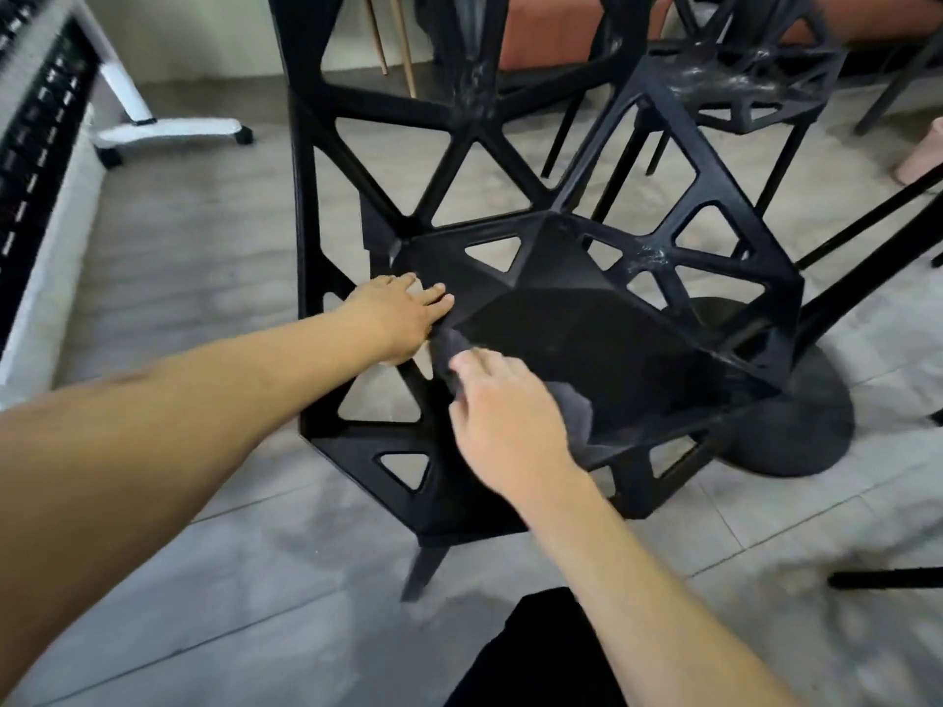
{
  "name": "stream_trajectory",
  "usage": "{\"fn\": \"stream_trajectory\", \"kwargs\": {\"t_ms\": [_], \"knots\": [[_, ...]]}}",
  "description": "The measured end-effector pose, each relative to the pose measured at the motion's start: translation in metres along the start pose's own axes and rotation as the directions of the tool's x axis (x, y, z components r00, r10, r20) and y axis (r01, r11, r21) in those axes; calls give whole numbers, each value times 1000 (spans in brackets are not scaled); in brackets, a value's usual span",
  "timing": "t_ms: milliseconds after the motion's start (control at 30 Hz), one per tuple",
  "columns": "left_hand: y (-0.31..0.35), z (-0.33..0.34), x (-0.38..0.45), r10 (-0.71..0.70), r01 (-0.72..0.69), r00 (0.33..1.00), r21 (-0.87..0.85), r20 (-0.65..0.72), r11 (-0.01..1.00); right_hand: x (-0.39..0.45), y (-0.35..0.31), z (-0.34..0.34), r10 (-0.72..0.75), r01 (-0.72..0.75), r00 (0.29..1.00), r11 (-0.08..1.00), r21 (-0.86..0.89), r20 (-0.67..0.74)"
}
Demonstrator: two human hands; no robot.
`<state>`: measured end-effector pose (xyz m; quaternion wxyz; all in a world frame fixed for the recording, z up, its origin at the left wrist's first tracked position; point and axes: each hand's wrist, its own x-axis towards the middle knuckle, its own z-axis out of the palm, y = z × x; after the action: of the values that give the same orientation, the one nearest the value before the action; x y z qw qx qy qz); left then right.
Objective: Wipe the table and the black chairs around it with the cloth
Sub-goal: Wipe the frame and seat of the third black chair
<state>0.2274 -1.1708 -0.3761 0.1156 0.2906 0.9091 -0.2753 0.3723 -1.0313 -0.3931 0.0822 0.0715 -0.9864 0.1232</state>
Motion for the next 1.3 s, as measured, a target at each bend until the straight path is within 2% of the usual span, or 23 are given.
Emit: {"fn": "stream_trajectory", "kwargs": {"t_ms": [67,133,233,400,500,667,800,900,967,1033,1133,1200,1300], "knots": [[-10,-10,-4,-28,31,999,145,-21,989,-3,-19,5,-70,67,997,996,60,42],[-24,-12,-10,-116,122,992,244,-41,962,5,-10,4,-70,60,994,993,105,88],[-27,-2,-16,-174,174,984,258,-26,950,35,11,16,-21,16,993,999,38,116],[-23,-2,-16,-94,103,994,221,-50,970,126,31,40,87,-87,992,996,-14,91],[-24,2,-14,-117,123,992,225,-39,967,143,43,46,75,-76,994,997,6,80],[-23,1,-13,-155,158,987,217,-30,963,70,18,28,47,-53,992,997,48,114],[-21,0,-12,-159,162,987,221,-29,962,-16,-24,7,34,-33,999,998,-54,8],[-22,1,-13,-132,144,989,212,-70,967,-35,-9,0,-40,39,998,999,-31,-38],[-20,-1,-15,-60,82,986,141,-155,987,-34,32,-9,14,-17,999,998,-67,-42],[-7,-5,-21,29,-48,977,-88,-214,995,-29,91,-22,160,-170,981,981,-91,-111],[32,-9,-49,97,-157,984,-457,-152,876,-27,167,-39,347,-361,913,932,-25,-213],[59,-4,-76,89,-150,986,-534,-139,832,-28,180,-42,368,-373,901,928,25,-230],[84,3,-104,65,-131,986,-475,-153,870,-27,148,-36,259,-268,946,963,-22,-194]]}}
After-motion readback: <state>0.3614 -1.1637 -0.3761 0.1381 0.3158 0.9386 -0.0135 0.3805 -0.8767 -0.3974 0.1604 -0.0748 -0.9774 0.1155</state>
